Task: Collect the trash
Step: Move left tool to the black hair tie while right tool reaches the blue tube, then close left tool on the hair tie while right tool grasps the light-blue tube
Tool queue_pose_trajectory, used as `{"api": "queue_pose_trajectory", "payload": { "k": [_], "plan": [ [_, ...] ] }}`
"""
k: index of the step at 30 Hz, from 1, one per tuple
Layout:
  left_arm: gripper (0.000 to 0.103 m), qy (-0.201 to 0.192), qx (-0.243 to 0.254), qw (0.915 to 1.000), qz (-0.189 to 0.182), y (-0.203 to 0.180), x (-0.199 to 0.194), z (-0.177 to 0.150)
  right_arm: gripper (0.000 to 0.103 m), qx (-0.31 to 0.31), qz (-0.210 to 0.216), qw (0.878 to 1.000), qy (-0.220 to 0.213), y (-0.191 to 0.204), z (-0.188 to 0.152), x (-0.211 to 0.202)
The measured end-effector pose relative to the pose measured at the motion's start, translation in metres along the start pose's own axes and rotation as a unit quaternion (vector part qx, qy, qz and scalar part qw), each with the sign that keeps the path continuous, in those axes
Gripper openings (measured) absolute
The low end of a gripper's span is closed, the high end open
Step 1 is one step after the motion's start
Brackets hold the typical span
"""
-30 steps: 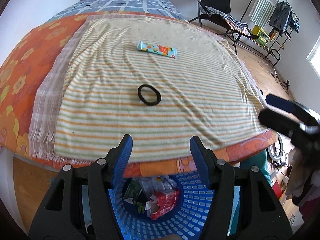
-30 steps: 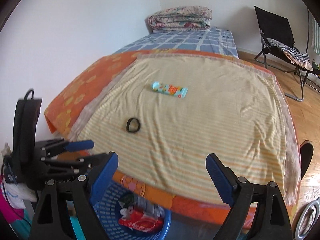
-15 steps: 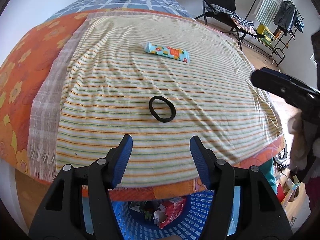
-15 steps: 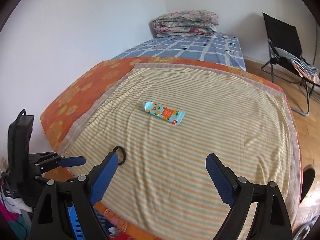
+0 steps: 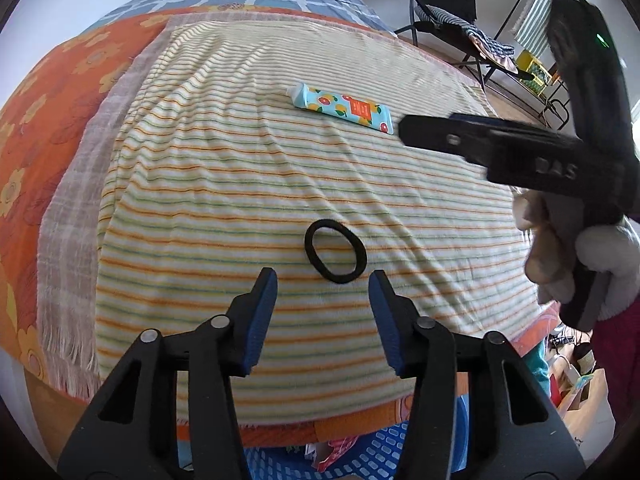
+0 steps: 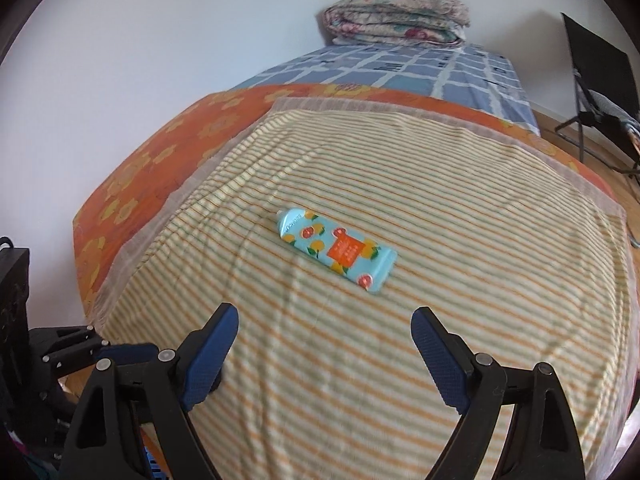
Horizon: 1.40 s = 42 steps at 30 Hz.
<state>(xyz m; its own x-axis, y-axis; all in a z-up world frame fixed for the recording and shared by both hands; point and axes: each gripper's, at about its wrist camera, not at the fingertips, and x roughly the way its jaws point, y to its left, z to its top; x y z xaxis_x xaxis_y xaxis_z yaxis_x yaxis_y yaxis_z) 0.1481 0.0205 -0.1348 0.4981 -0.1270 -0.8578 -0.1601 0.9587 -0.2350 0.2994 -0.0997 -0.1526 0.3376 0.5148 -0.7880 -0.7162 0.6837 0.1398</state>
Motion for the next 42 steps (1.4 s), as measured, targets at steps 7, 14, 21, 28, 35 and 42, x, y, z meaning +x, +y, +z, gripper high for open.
{"api": "queue_pose_trajectory", "payload": {
  "k": [7,14,21,28,35,42],
  "plan": [
    [0.038,0.005,-0.011,0.9999,-0.007,0.007,0.011,0.008,0.088,-0.074,-0.018,0.997,0.032,0.013,0.026,0.039],
    [0.027,0.01,-0.01,0.9999,-0.008,0.013,0.022,0.015,0.087,-0.113,-0.037,0.991,0.058,0.012,0.04,0.073],
    [0.01,0.007,-0.009,0.9999,0.0,0.022,0.028,0.022,0.086,-0.107,-0.037,0.991,0.065,0.004,0.044,0.089],
    [0.007,0.003,-0.009,0.9999,0.007,0.023,0.028,0.023,0.07,-0.088,-0.03,0.994,0.05,0.002,0.048,0.088],
    [0.006,-0.004,-0.014,0.9998,0.012,0.026,0.025,0.024,0.036,-0.059,-0.024,0.997,0.045,-0.007,0.051,0.081],
    [0.005,-0.014,-0.018,0.9996,0.016,0.029,0.018,0.025,0.033,-0.048,-0.025,0.998,0.032,-0.007,0.044,0.072]
  ]
}}
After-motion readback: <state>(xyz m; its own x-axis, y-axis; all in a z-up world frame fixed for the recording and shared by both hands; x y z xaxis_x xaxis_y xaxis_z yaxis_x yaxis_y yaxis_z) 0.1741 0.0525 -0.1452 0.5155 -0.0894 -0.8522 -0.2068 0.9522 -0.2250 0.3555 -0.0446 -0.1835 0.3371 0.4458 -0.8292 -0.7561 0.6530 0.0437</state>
